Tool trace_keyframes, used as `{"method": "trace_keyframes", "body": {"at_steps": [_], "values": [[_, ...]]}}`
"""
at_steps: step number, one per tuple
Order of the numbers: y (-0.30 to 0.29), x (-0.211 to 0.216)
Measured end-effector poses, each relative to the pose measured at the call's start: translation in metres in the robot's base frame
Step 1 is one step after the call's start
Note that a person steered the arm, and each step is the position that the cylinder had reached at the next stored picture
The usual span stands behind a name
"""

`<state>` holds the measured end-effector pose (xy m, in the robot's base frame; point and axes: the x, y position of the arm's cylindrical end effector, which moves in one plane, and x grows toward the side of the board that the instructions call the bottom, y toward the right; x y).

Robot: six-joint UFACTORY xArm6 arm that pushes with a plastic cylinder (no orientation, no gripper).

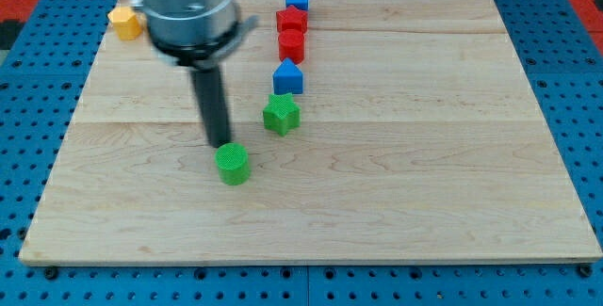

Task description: Move your arm to the left center

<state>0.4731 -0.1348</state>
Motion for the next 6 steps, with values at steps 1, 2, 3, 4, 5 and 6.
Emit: {"method": "trace_keyframes", "body": {"at_steps": [1, 2, 3, 4, 5, 6], "values": [[0.016, 0.044], [0.084, 0.066], [0.131, 0.066], [0.073, 0.095], [-0.061, 0.065], [-0.089, 0.002]]}}
